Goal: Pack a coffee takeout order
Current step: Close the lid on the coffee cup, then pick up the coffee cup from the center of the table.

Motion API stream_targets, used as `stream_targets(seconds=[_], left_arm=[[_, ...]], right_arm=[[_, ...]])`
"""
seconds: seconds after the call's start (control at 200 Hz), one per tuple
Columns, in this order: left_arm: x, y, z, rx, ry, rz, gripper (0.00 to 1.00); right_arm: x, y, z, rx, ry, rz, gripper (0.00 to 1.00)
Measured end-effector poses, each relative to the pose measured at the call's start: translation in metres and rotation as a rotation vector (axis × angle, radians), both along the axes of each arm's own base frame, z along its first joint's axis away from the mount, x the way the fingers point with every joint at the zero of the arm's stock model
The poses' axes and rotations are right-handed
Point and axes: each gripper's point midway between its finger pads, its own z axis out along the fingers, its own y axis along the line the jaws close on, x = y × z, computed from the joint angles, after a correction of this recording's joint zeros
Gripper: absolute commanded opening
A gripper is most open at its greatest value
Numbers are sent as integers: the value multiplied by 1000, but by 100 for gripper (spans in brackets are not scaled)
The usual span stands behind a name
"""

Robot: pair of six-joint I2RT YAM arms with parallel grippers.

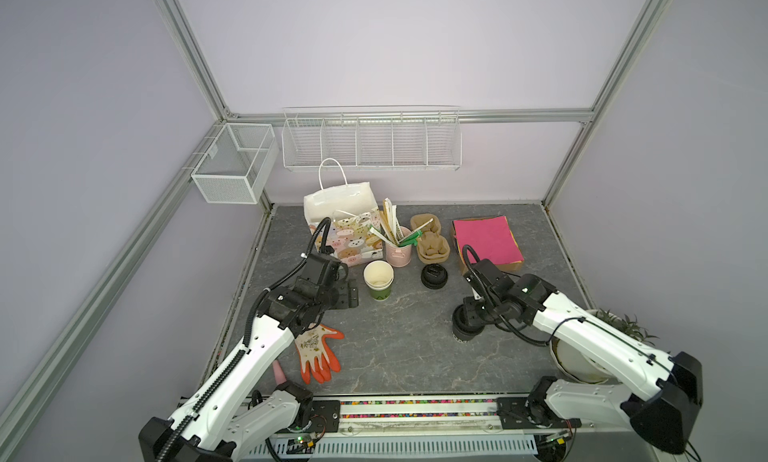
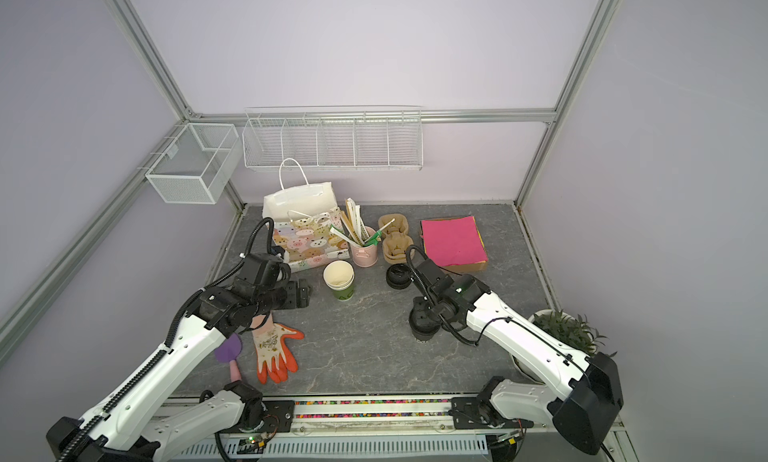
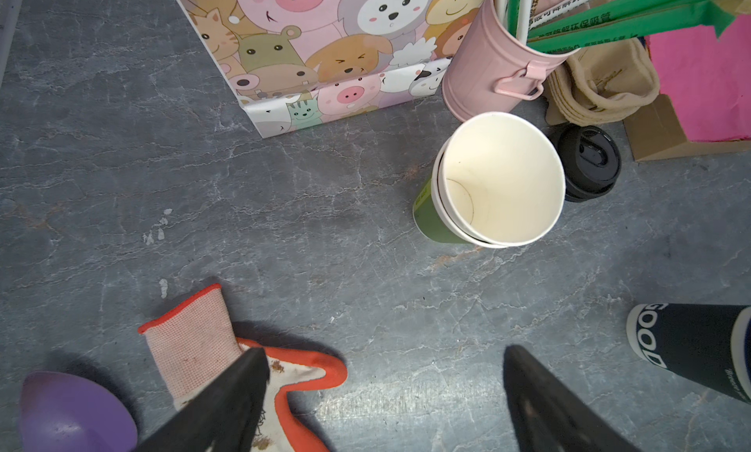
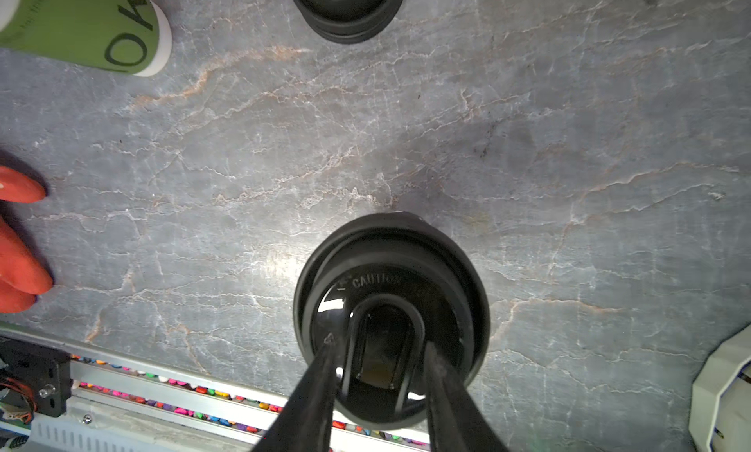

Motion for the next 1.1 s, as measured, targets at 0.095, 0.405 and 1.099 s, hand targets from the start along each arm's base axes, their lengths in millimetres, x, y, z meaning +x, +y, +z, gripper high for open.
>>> stream_targets(seconds=[0.095, 0.405, 1.099], left_arm=[[0, 0, -1, 2, 3, 0, 91], [0, -2, -2, -4, 10, -7, 91], [0, -4, -6, -1, 28, -12, 91]], right_arm=[[4, 0, 11, 4, -18, 11, 55], [-14, -17, 1, -4, 1, -16, 78], [-11, -6, -4, -39, 7, 5, 99]])
